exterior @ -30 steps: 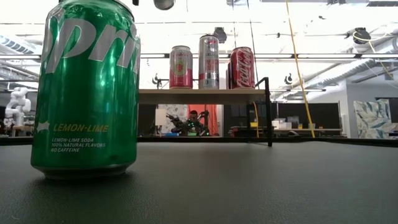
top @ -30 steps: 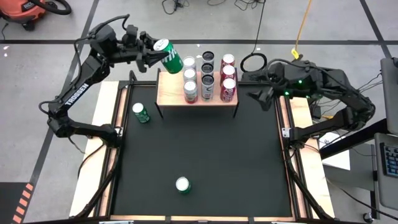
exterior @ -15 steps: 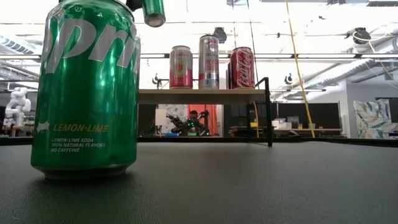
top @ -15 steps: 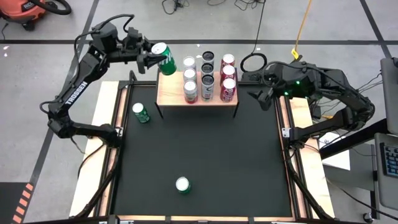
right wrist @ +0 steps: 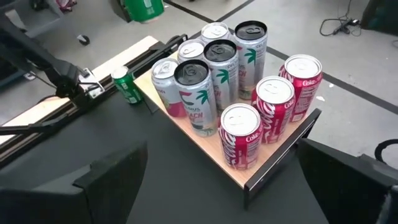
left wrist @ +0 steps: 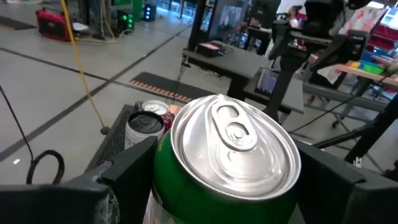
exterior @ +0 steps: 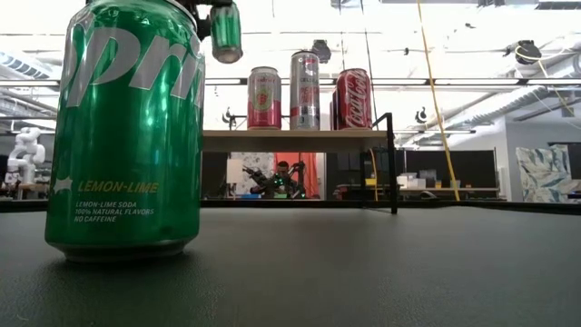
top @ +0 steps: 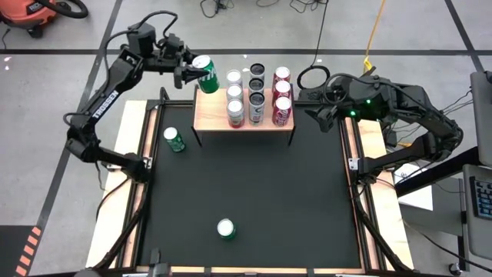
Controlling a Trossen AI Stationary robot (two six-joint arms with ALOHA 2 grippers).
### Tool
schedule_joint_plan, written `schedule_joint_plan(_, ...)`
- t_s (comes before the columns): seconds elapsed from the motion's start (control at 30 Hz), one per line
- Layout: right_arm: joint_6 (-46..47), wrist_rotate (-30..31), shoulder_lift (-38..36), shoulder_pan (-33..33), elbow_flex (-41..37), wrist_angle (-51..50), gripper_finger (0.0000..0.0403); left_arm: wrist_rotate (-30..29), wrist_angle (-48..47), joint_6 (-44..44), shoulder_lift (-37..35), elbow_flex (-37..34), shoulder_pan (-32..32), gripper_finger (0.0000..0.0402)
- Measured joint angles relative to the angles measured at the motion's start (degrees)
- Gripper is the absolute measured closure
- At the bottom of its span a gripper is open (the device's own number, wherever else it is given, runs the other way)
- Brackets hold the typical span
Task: Place canned beverage on shelf
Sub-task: Put the middle green soda can on the shelf
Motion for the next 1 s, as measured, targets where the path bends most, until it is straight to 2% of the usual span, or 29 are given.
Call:
schedule_joint_plan(0.3,-0.46,0.02,-0.02,-0.02,0.0,0.3,0.0012,-0.03,0.52,0.53,1.92,0.0,-0.08,0.0094)
schedule_joint_plan(0.73,-4.65,0.2,-0.02,-0.02,0.0,0.59,0.0012,-6.17,0.52,-0.02,1.86,0.0,-0.14,0.0094)
schedule_joint_plan(0.83,-4.65,0.14,-0.02,-0.02,0.0,0.59,0.0012,-8.15,0.37,-3.12,1.86,0.0,-0.71,0.0094)
schedule_joint_plan(1.0,-4.65,0.04,-0.02,-0.02,0.0,0.59,0.0012,-8.5,0.73,-3.4,1.86,0.0,-1.79,0.0094)
